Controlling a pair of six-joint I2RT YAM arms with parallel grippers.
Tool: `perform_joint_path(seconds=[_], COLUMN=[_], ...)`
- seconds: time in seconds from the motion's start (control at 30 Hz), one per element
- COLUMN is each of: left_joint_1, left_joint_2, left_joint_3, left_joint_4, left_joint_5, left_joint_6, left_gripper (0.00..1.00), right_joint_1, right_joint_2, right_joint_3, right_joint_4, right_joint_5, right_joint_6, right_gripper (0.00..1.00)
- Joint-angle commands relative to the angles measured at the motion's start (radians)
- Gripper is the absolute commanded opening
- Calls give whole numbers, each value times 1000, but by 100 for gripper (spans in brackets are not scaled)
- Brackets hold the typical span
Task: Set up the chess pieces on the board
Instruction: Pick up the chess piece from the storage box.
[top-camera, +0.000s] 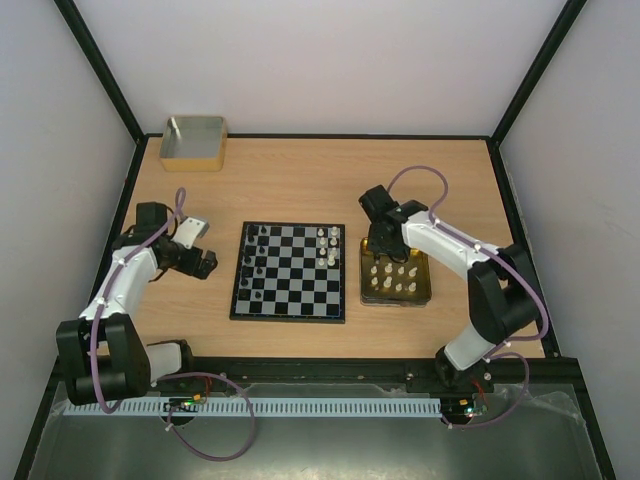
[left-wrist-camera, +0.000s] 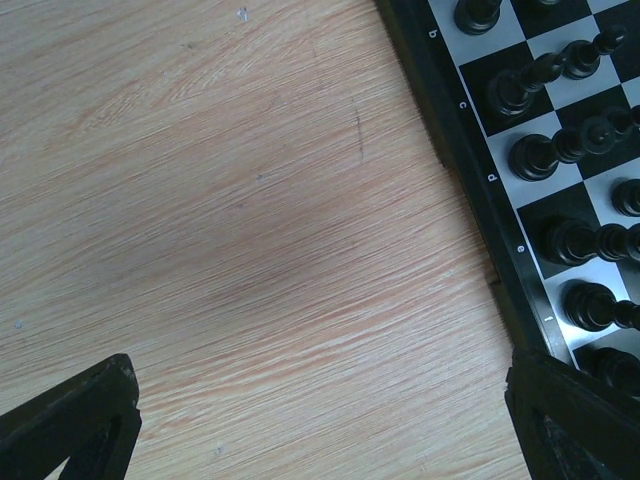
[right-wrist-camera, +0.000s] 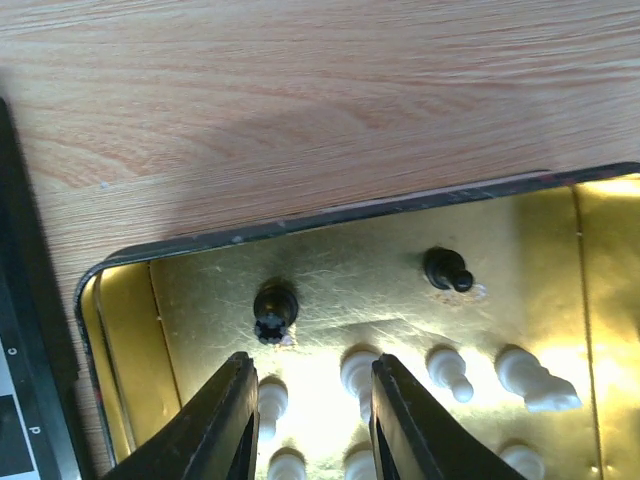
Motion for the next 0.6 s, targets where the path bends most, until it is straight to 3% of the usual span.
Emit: perform_joint_path(seconds=[0.0,0.57], left_joint_1=[-4,-6], left_joint_2=[-12,-19], left_joint_3=[-21,-28], left_joint_4=[6,10], left_joint_5=[12,5], left_joint_6=[4,3], left_gripper=[99,100], right_joint_1=[-7,-18], right_joint_2=[30,121], right_joint_3=[65,87], right_joint_4=[-2,-9], right_joint_5=[-46,-107], right_joint_6=[-34,-97], right_gripper=[31,31])
